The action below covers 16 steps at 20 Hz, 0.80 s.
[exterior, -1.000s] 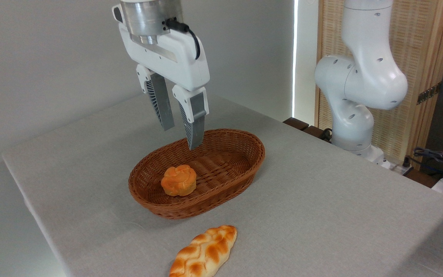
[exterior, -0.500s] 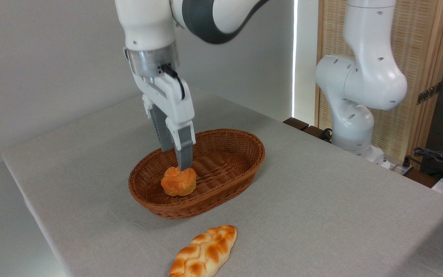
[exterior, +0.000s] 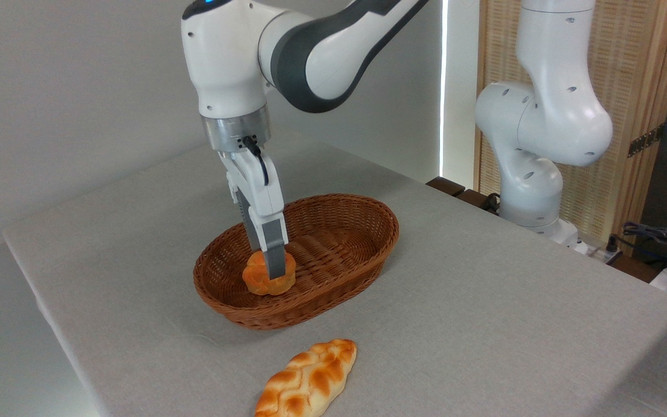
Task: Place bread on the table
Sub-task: 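Lower the open gripper down onto the round orange bun in the basket, then close the gripper on the round orange bun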
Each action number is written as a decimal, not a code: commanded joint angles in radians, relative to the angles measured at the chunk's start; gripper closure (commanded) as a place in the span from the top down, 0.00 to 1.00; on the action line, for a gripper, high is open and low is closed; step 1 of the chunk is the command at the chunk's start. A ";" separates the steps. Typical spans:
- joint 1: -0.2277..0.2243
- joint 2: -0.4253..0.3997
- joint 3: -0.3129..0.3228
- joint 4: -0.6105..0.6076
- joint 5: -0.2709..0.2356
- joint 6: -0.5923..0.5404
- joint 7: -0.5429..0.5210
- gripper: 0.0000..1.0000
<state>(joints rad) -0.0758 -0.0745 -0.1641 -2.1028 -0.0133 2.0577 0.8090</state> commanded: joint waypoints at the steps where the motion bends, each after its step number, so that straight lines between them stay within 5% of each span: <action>1: -0.002 0.011 -0.008 -0.023 0.055 0.053 0.012 1.00; 10: -0.010 0.024 -0.020 -0.037 0.058 0.053 0.010 0.99; 12: -0.010 0.024 -0.020 -0.036 0.058 0.053 0.010 0.85; 16: -0.010 0.024 -0.020 -0.036 0.058 0.050 0.010 0.33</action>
<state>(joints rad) -0.0812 -0.0525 -0.1890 -2.1269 0.0305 2.0904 0.8110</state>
